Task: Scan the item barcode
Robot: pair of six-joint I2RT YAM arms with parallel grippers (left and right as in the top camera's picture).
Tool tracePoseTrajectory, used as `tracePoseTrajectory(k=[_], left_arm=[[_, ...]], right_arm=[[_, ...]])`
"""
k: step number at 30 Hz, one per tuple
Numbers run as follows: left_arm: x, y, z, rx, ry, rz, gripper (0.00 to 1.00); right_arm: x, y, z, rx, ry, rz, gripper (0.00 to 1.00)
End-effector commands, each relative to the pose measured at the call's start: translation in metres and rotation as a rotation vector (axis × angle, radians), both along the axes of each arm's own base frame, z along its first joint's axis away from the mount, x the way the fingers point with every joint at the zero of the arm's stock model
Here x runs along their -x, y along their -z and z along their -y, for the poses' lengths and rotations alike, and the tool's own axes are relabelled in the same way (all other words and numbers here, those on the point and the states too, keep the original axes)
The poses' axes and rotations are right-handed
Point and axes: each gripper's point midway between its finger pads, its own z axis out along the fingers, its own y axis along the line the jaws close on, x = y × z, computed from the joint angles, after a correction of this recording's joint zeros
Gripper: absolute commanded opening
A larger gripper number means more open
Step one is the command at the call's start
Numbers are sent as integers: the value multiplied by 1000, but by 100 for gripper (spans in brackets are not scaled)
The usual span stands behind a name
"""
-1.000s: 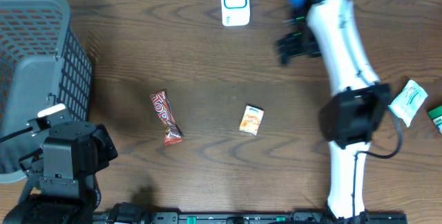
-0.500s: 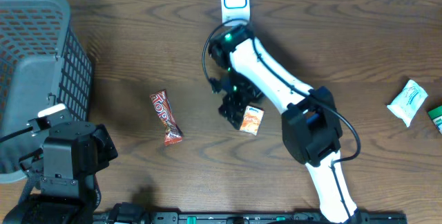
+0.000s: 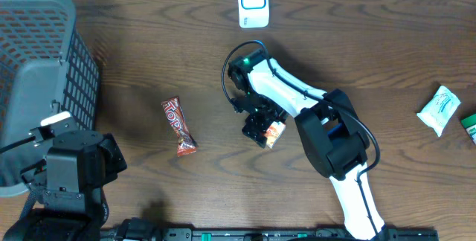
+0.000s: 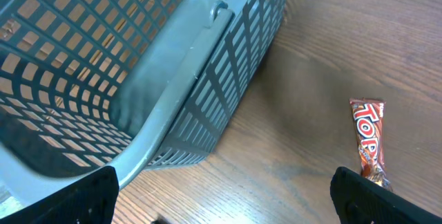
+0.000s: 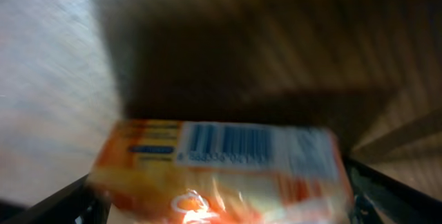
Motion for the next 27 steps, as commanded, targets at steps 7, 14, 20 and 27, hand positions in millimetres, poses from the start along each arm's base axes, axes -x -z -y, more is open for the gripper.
tracePoseTrajectory(k=[7,14,20,27], left_arm=[[1,-1,-2,-13,-3,-3,98],[1,-1,-2,-13,-3,-3,98],[1,-1,-2,-13,-3,-3,98],[1,-1,-2,-13,-3,-3,98]], right_arm=[[-4,13,8,44,49,55,64],[-7,13,5,42,80,76,62],[-44,13,-1,16,-37,209,71],[-130,-25,16,287,-259,622,99]])
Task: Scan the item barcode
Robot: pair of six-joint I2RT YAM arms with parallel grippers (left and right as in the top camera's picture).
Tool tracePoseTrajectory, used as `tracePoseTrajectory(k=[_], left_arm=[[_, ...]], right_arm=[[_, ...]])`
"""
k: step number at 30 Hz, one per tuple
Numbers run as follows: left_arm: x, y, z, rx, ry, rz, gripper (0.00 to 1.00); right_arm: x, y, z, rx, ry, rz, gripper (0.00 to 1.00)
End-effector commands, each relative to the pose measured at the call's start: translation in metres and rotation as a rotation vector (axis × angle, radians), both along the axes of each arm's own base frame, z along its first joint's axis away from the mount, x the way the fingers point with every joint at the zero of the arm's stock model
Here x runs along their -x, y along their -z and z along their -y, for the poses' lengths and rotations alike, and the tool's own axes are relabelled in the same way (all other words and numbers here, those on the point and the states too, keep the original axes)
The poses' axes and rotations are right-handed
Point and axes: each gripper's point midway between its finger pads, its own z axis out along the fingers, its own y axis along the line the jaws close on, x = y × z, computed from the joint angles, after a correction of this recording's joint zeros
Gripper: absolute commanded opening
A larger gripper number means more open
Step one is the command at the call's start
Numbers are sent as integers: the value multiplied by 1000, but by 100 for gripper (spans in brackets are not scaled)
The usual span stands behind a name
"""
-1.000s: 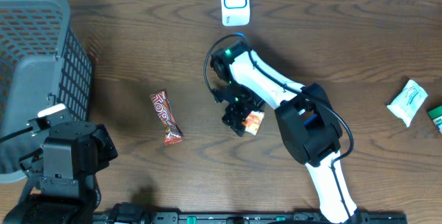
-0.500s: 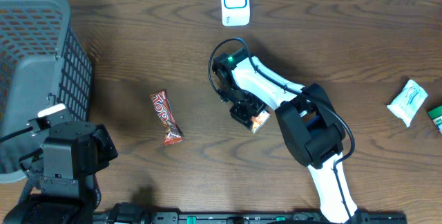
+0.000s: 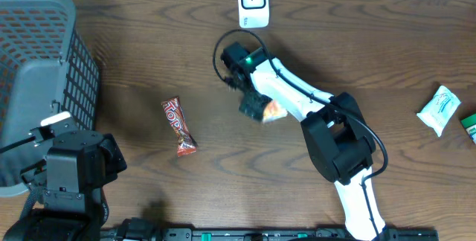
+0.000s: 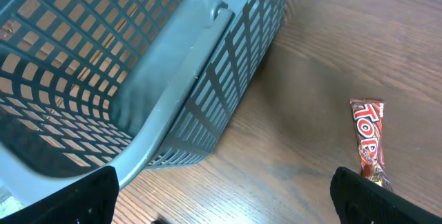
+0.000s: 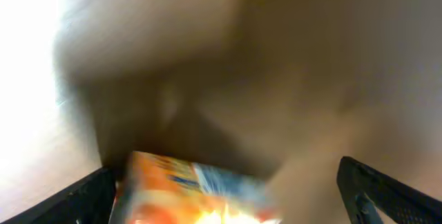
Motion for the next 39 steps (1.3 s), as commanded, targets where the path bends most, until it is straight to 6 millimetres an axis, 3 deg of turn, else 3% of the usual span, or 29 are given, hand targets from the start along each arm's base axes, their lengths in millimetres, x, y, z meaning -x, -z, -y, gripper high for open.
tracePoseTrajectory(k=[1,3,5,6,10,12,15,23,29,34,39], left_arm=[[1,-1,-2,-13,-3,-3,98],[1,-1,-2,-13,-3,-3,98],[1,-1,-2,-13,-3,-3,98],[1,-1,-2,-13,-3,-3,98],[1,-1,-2,-13,-3,-3,98],[1,-1,-2,-13,-3,-3,98],[1,-1,-2,-13,-3,-3,98],[1,-1,-2,-13,-3,-3,98],[1,-1,-2,-13,-3,-3,98],[1,-1,-2,-13,-3,-3,98],[1,-1,-2,-13,-3,-3,98]], right_arm=[[-25,-16,20,256,-41,171,99],[-24,-26,1,185,19,218,99],[-11,-26,-25,82,37,171,99],[-2,-24,-36,38,25,130,93],[15,-17,-63,-71,29,59,54],[11,-15,-65,-97,71,85,40],[1,-16,-63,-141,159,127,3],[-34,-16,-16,-233,543,216,1],[-28,-6,-16,-367,618,39,1],[0,-2,-2,-300,629,-83,1],[62,-6,-29,-341,315,-433,1]])
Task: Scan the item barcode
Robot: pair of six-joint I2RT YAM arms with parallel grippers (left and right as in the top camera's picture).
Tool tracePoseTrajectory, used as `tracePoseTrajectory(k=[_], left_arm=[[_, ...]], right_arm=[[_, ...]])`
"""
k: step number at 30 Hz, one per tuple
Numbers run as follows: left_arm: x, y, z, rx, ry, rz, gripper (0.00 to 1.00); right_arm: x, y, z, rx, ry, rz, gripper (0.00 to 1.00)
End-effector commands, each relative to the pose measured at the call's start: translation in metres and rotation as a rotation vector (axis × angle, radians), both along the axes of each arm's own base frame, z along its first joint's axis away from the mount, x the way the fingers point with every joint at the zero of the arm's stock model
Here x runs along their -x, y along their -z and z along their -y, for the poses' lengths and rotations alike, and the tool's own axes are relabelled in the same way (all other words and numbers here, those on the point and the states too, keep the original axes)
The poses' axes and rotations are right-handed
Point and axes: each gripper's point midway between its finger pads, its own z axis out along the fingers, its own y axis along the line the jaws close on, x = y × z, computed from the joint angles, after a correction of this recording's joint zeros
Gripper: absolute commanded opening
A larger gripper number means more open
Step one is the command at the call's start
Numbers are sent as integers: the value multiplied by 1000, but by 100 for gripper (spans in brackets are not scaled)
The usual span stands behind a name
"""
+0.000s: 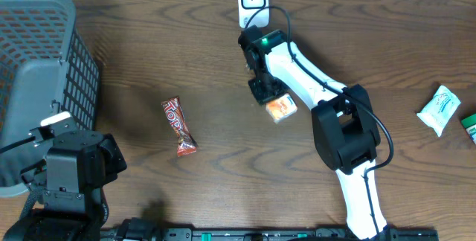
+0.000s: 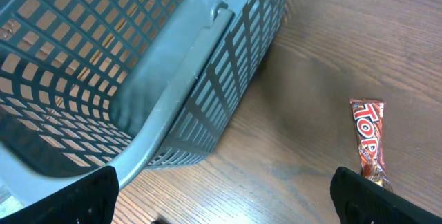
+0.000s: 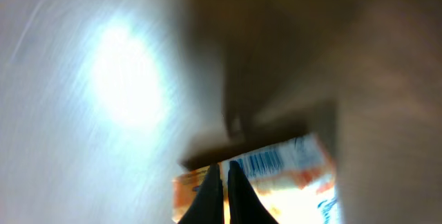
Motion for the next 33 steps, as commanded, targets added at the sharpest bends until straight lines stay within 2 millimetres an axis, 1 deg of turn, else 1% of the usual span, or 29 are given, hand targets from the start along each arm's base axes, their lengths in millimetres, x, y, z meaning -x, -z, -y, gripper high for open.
tracePoseTrajectory(k=[1,3,4,6,7,8,9,10,11,12,13,16,18,19,21,23,25,28,30,33], left_arm=[[1,-1,-2,-13,-3,-3,98],[1,-1,-2,-13,-3,-3,98],[1,-1,-2,-13,-3,-2,98],[1,-1,-2,-13,-3,-3,98],[1,-1,-2,-13,-3,-3,98],[1,-1,-2,-13,-3,-2,98],[1,-1,-2,-13,-3,-3,98],[1,-1,-2,-13,-3,-3,98],[1,-1,-2,-13,-3,-3,98],[1,-1,-2,-13,-3,-3,98],[1,-1,-2,-13,-3,-3,98],[1,-1,-2,-13,-3,-3,98],[1,-1,-2,-13,-3,-3,98],[1,-1,-2,-13,-3,-3,98],[1,-1,-2,-13,-3,-3,98],[1,-1,-2,-13,-3,-3,98],[1,-1,-2,-13,-3,-3,98],[1,-1,-2,-13,-3,-3,98],[1,-1,-2,-13,-3,-3,98],[1,-1,-2,-14,-3,-3,98]], right_arm=[[42,-6,-35,-187,-262,-182,1],[65,-12,-28,-163,-349,-274,1],[75,-15,-19,-124,-379,-315,1],[84,-22,7,24,-391,-359,1],[83,-24,19,105,-376,-353,1],[77,-26,33,197,-350,-326,1],[68,-29,49,315,-307,-270,1],[58,-32,61,404,-264,-210,1],[50,-34,67,453,-231,-163,1],[44,-33,67,464,-196,-120,1],[42,-29,61,428,-182,-109,1],[47,-12,21,196,-177,-145,1],[49,-6,-8,41,-176,-159,1],[50,-4,-20,-21,-178,-166,1],[52,-4,-36,-112,-167,-181,1],[53,-4,-45,-158,-163,-188,1],[54,-3,-48,-171,-160,-190,1],[57,2,-45,-155,-159,-199,1],[58,8,-36,-117,-153,-196,1],[56,27,-16,-13,-118,-158,1]])
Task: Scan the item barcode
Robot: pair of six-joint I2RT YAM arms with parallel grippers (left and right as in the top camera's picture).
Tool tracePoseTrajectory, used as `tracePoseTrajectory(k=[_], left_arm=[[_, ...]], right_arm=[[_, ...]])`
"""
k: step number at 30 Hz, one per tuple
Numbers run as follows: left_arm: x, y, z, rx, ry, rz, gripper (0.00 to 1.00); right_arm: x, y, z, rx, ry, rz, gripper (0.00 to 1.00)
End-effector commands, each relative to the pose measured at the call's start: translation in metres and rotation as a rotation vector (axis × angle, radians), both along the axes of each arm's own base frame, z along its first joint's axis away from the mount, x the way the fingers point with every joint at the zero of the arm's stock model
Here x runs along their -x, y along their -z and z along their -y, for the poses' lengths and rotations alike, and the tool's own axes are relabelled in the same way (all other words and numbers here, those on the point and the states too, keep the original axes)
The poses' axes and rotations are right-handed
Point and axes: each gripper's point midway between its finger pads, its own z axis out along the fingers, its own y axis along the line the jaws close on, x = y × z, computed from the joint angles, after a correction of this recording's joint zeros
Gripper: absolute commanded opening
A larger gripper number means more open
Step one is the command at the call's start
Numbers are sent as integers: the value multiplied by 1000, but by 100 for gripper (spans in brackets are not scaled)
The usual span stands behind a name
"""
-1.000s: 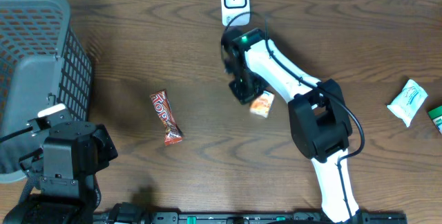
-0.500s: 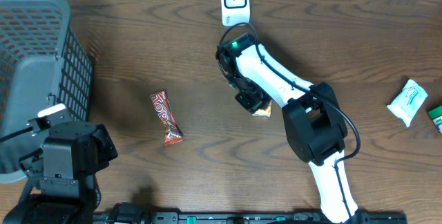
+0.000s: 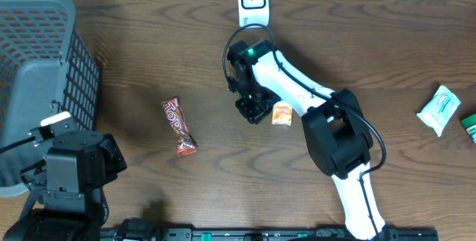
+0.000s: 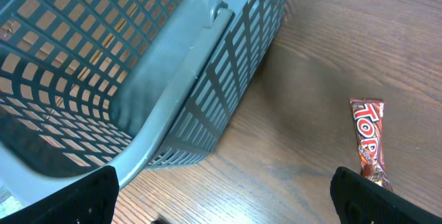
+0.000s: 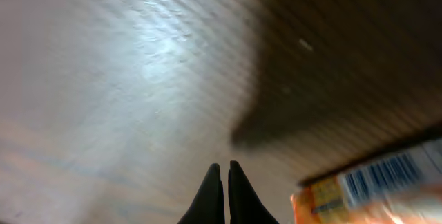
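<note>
The small orange packet point(image 3: 282, 113) lies flat on the wooden table point(image 3: 149, 55), well short of the white scanner point(image 3: 253, 1) at the far edge. In the right wrist view the orange packet point(image 5: 373, 189) shows its barcode face at the lower right. My right gripper point(image 3: 253, 108) sits just left of it, and in its own view the right gripper point(image 5: 222, 189) is shut with nothing between the fingers. My left gripper point(image 4: 221, 207) is open and empty by the basket.
A grey mesh basket point(image 3: 41, 85) fills the left side. A red candy bar point(image 3: 178, 127) lies left of centre. A white pouch point(image 3: 439, 109) and a green item point(image 3: 470, 126) sit at the right edge.
My right gripper has moved from the scanner side of the packet to its left side, still shut. The packet lies in nearly the same spot. The left arm is unchanged.
My right gripper first held the orange packet between wide fingers near the table's middle. Then it had the packet closer to the scanner. Later the packet lay on the table with the fingers shut beside it, and now the gripper is at its left.
</note>
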Motion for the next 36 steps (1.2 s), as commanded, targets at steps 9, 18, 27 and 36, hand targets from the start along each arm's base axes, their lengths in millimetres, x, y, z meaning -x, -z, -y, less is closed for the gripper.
tracePoseTrajectory(k=[9,18,27,36], left_arm=[[1,-1,-2,-13,-3,-3,98],[1,-1,-2,-13,-3,-3,98],[1,-1,-2,-13,-3,-3,98],[1,-1,-2,-13,-3,-3,98]], right_arm=[[-9,18,87,466,164,199,1],[-46,-34,119,616,295,481,1],[-43,-64,62,198,339,359,99],[-55,-49,85,179,744,292,99]])
